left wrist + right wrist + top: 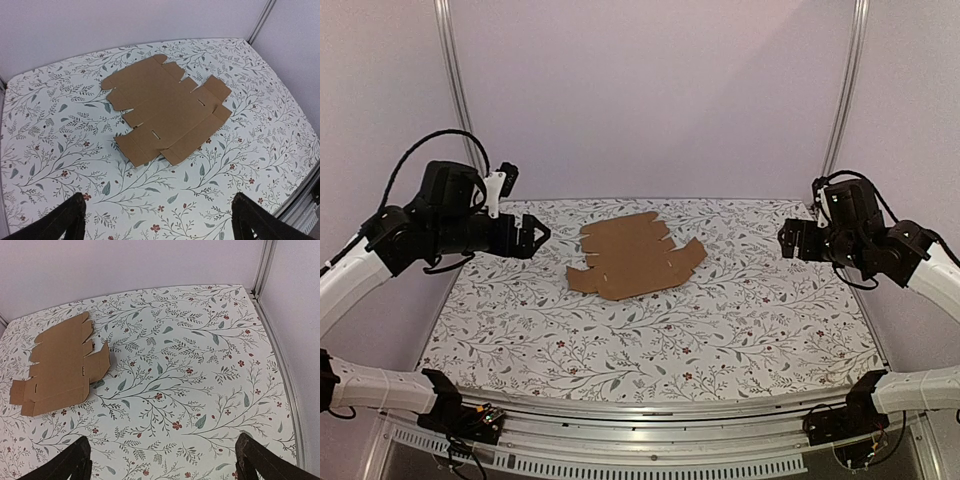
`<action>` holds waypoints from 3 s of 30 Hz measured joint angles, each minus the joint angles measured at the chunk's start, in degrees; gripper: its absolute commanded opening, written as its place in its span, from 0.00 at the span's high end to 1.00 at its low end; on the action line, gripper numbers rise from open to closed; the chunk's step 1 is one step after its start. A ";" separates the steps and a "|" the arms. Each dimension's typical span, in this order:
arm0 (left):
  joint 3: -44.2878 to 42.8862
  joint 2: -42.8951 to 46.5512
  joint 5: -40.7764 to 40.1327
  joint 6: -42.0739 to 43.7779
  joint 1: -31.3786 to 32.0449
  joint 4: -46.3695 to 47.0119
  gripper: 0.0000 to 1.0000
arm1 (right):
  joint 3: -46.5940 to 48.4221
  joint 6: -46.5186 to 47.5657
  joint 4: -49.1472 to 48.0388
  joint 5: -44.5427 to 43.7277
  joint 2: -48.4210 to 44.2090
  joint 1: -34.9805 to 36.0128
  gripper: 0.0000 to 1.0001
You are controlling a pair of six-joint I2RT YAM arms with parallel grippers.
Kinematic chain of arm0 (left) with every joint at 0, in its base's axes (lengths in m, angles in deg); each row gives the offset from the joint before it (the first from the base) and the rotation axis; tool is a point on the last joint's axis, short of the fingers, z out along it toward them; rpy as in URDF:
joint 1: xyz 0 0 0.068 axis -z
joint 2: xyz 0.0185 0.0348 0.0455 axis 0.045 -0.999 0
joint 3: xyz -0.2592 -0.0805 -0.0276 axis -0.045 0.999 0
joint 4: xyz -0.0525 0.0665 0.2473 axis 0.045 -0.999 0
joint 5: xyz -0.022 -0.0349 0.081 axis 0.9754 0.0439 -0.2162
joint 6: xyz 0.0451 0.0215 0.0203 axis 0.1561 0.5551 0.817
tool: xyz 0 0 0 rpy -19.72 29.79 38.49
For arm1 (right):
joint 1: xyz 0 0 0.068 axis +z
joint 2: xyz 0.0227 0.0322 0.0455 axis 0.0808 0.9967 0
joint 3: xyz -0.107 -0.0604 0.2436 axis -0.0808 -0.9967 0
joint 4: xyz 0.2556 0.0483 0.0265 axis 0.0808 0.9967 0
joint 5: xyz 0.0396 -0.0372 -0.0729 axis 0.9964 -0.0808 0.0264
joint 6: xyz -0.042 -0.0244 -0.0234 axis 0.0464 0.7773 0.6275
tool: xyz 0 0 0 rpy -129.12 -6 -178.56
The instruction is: Fold the paper box
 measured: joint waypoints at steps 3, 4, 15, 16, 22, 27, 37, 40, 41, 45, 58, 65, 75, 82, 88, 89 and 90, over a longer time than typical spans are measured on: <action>0.04 0.85 0.39 -0.04 0.00 -0.04 0.00 | 0.00 -1.25 -0.09 -0.39 0.31 0.00 0.01; 0.07 1.11 0.48 -0.07 0.00 -0.11 0.00 | -0.02 -1.42 -0.42 0.04 0.39 0.00 0.01; 0.52 2.73 1.25 -0.63 0.07 -0.17 0.01 | -7.43 -8.74 -13.60 8.28 2.62 3.02 0.01; 0.52 2.73 1.29 -0.66 0.09 -0.17 0.01 | -8.07 -10.05 -15.08 8.57 3.50 4.28 0.01; 0.61 2.84 2.03 -0.68 0.11 -0.17 0.00 | -9.90 -19.23 -24.48 9.66 9.49 9.90 0.01; 0.70 2.91 3.06 -0.85 0.11 -0.17 0.00 | -9.88 -26.49 -32.52 8.37 17.46 15.58 0.01; 0.79 3.69 4.48 -1.09 0.15 -0.15 0.00 | -8.41 -39.87 -47.47 4.90 33.00 20.37 0.08; 0.85 4.07 4.68 -1.11 0.15 -0.13 0.00 | -6.47 -42.73 -50.07 4.68 37.79 20.61 0.12; 0.90 4.13 4.72 -1.11 0.15 -0.13 0.00 | -5.86 -43.78 -51.01 4.66 39.28 20.63 0.14; 1.07 4.28 4.85 -1.14 0.15 -0.11 0.00 | -4.28 -48.41 -56.00 4.83 44.57 20.74 0.16; 1.33 4.59 5.81 -1.18 0.15 -0.11 0.00 | 0.48 -59.58 -64.54 5.88 56.74 20.74 0.21; 1.36 5.16 5.77 -1.16 0.15 -0.11 0.01 | 3.96 -62.42 -66.29 6.12 60.65 20.94 0.23; 1.36 6.32 5.81 -1.16 0.15 -0.09 0.00 | 7.82 -64.61 -66.58 6.32 65.31 20.98 0.27; 1.38 6.47 6.05 -1.16 -0.02 -0.09 0.00 | 9.84 -65.35 -66.49 4.98 67.08 20.98 0.34; 1.46 6.49 7.15 -1.18 -0.46 -0.02 0.00 | 12.63 -65.61 -66.34 4.33 69.51 20.98 0.46; 1.46 6.49 7.28 -1.18 -0.48 0.00 0.01 | 12.92 -65.70 -66.34 4.24 69.79 20.98 0.48; 1.49 6.49 7.39 -1.18 -0.52 0.02 0.00 | 13.03 -65.72 -66.34 4.17 69.96 20.98 0.50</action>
